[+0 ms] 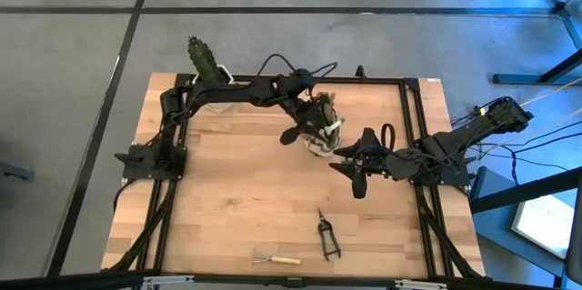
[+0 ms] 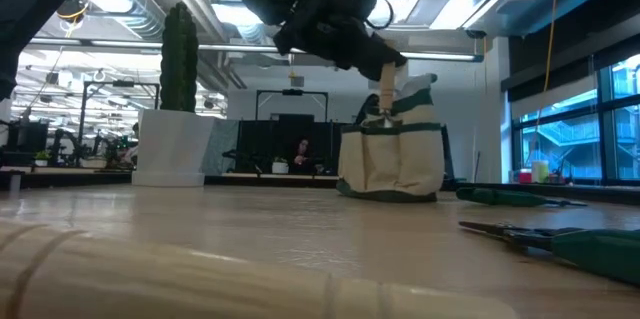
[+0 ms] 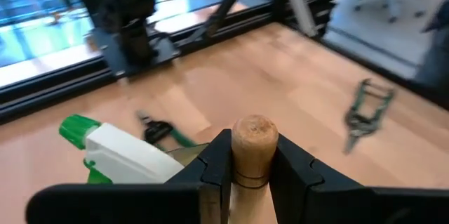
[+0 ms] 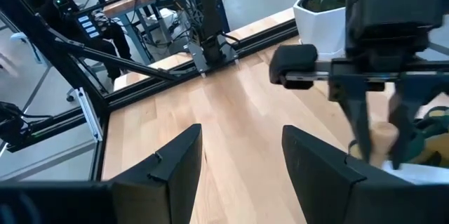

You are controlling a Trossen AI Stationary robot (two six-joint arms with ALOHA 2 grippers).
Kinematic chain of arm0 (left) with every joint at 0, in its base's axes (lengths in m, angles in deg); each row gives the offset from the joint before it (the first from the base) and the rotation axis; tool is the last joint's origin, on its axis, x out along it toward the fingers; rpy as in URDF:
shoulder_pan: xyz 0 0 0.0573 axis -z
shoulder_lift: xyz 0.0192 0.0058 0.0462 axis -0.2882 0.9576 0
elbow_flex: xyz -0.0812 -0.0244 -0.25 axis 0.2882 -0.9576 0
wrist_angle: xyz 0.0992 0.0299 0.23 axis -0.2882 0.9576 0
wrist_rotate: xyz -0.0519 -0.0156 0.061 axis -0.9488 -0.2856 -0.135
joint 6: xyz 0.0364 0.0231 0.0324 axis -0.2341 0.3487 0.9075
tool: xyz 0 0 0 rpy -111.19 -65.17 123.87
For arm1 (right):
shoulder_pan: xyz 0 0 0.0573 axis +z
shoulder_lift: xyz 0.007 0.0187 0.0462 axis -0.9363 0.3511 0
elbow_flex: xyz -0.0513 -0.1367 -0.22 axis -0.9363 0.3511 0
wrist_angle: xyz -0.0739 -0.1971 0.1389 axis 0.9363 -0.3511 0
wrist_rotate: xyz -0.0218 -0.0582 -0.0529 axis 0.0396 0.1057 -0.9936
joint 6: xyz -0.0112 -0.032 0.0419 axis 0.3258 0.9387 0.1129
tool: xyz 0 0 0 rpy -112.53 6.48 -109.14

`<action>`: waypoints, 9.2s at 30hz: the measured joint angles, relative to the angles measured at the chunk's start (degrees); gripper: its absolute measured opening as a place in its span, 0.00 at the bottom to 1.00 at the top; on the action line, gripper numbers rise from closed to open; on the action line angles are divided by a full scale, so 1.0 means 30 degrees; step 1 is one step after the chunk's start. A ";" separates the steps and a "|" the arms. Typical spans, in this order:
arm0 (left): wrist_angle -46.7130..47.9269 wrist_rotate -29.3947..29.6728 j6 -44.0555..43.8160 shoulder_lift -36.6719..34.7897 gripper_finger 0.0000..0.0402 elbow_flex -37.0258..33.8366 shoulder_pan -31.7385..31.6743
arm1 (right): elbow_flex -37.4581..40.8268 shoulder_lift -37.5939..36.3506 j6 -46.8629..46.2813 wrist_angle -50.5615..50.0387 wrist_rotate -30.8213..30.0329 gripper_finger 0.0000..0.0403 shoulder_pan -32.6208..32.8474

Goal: Pick & Place Garden tools in Gardening bag
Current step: Put the trowel into the gardening bag, then put the top fruit pruner into the gardening bag

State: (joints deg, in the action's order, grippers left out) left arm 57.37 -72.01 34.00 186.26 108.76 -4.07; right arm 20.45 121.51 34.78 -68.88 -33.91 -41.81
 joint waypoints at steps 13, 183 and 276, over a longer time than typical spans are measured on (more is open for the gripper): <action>-0.0886 0.5192 -0.3136 0.0000 0.15 0.0001 0.0048 | 0.0000 0.0000 0.0000 -0.0138 0.0055 0.50 0.0197; 0.4408 1.3103 -2.3007 -0.6943 0.56 -0.0021 0.8486 | 1.0127 -1.0072 0.2871 -0.7598 1.1129 0.50 -0.5333; 0.3911 1.3329 -2.1538 -0.6921 0.56 -0.0021 0.9763 | 0.7319 0.3995 -0.1402 -0.6211 1.6661 0.07 -0.9528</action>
State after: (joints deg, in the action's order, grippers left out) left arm 69.10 -32.02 -30.61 165.50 108.70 25.22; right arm 42.41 133.49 30.57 -87.51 16.07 -70.39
